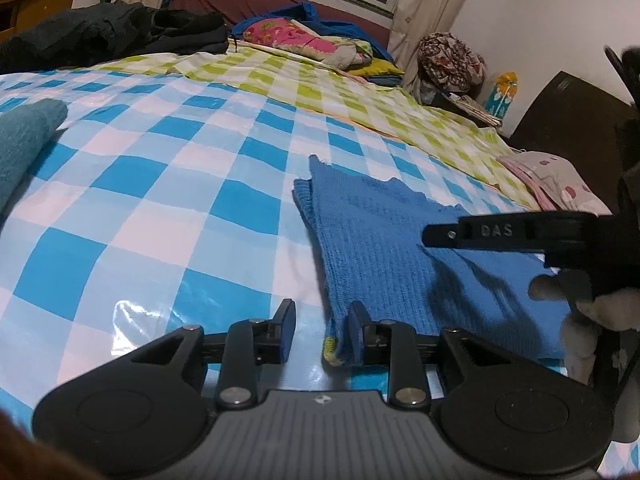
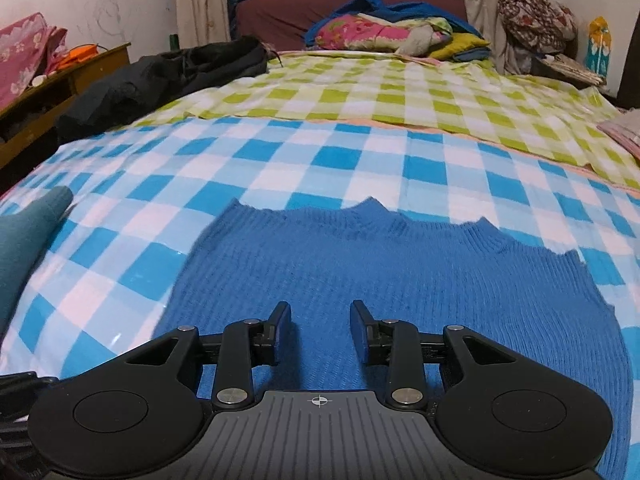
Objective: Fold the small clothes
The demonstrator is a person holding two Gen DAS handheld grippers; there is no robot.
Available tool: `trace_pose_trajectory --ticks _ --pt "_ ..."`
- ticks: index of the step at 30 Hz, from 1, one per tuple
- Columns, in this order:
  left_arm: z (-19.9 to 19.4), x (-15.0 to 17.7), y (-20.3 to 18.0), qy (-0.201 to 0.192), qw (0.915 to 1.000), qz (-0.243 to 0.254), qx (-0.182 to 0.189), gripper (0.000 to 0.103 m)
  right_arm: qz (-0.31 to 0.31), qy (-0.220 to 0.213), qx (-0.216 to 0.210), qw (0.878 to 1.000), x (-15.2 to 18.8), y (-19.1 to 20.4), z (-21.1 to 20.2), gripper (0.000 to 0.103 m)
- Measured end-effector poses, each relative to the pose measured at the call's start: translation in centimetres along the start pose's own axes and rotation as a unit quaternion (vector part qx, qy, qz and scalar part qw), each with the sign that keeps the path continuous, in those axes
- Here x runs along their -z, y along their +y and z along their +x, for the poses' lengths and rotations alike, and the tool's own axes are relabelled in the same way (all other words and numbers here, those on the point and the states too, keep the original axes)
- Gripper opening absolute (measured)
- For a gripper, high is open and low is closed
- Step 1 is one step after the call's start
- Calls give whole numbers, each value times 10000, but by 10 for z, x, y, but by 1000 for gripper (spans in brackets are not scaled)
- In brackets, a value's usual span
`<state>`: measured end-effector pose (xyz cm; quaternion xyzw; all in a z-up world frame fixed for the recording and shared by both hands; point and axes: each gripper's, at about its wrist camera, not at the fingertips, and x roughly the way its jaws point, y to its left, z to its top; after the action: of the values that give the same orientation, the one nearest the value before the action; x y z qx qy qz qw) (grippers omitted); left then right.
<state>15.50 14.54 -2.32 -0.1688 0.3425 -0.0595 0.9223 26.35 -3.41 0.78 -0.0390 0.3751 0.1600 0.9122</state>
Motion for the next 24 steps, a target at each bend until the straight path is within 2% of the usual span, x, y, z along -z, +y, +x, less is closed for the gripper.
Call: trace_pose_trajectory --ticks 13,24 --pt "1 3 -6 78 9999 73 74 38 -173 164 -275 9993 -15 35 12 36" --pt "3 5 -6 151 9998 92 81 38 -317 302 -263 9987 -16 48 25 37"
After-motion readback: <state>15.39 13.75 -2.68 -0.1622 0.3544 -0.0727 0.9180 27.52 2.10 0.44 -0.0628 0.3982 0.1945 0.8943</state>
